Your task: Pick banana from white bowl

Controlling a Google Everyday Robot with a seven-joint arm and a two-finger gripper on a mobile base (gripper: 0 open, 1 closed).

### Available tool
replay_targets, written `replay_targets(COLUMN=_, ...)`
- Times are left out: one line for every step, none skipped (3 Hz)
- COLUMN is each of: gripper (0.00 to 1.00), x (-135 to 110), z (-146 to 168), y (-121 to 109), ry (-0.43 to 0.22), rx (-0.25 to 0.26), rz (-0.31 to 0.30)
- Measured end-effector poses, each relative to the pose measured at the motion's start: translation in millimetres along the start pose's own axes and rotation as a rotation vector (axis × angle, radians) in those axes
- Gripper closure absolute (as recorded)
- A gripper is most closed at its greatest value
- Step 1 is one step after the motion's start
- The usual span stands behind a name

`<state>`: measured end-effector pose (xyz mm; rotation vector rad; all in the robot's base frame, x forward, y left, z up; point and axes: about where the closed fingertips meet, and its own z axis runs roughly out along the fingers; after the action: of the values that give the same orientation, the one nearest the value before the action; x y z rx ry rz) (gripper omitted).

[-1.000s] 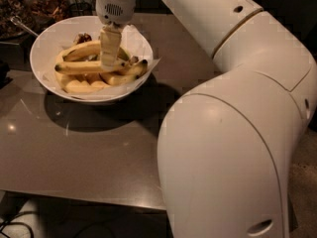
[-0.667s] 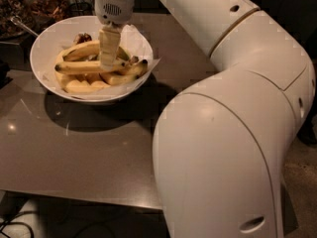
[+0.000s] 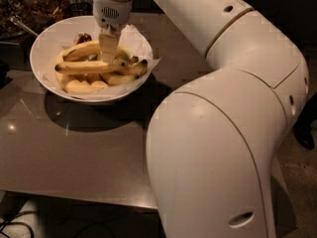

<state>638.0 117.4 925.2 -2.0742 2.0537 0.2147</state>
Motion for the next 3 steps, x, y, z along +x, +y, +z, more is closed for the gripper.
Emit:
replay_targets(gripper=0.61, x=-0.7, z=3.7, y=-0.4, ry=0.005, rx=-0.007, rz=0.001)
replay_targets(gripper=0.55, x=-1.3, z=6.5, y=-1.4, ry=0.009, rx=-0.013, rz=0.0)
replay_targets(gripper=0.54, x=-1.0, z=7.4, y=-4.2, ry=0.015, rx=-0.011, rz=0.0)
